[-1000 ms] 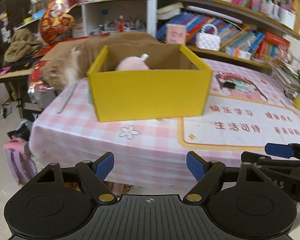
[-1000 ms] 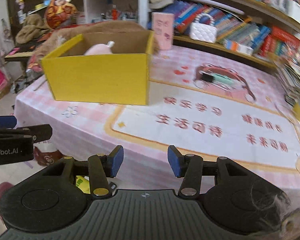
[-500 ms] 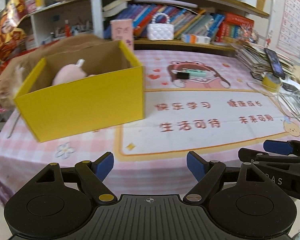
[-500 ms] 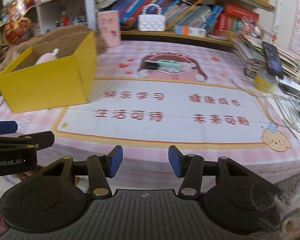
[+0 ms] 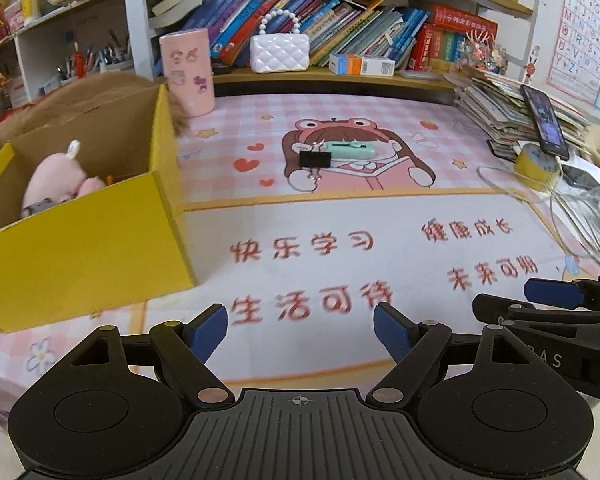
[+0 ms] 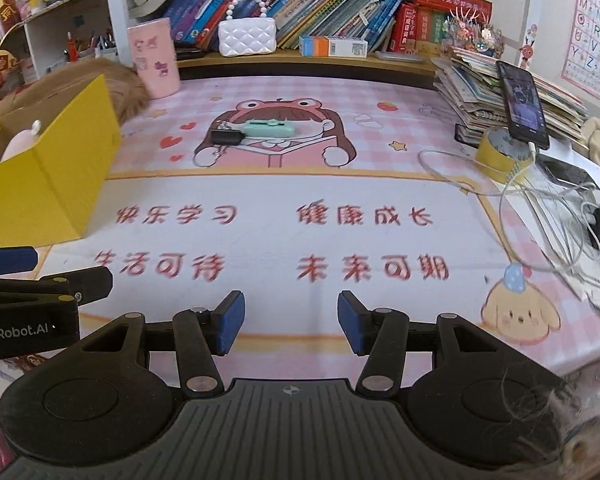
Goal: Organize objects
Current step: 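Move both open grippers back toward the black clip and green stapler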
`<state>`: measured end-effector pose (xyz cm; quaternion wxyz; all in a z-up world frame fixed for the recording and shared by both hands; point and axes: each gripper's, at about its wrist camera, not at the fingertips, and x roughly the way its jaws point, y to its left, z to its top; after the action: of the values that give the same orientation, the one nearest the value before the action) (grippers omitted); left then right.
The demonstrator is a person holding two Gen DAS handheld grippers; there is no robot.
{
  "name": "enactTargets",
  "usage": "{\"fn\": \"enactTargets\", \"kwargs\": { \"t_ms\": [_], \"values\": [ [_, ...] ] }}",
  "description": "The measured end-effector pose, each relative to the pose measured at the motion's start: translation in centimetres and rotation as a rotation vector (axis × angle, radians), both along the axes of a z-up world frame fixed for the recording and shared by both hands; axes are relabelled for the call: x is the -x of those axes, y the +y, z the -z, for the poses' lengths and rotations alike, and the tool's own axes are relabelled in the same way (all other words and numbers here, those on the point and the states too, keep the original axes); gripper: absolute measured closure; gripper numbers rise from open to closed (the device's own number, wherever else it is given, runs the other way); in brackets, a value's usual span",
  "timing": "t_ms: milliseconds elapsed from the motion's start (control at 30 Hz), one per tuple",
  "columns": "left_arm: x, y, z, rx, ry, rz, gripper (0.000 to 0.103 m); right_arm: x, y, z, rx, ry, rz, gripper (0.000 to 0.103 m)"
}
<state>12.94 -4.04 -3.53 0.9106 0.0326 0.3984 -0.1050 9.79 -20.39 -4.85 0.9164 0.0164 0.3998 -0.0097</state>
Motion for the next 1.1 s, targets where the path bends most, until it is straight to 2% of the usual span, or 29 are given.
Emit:
{"fn": "enactTargets", "kwargs": {
  "t_ms": [567, 1100],
  "values": [
    [-8.3, -5.6, -0.9, -0.009, -0.034, -0.103, 0.020, -10.0, -6.0, -0.8, -0.039, -0.036, -0.068, 0.054],
    [-14.9, -7.3, -0.8, -0.025, -0.056, -0.187, 0.022, -17.7, -7.4, -0.5, -0.054, -0.084, -0.165, 0.055]
  ]
}}
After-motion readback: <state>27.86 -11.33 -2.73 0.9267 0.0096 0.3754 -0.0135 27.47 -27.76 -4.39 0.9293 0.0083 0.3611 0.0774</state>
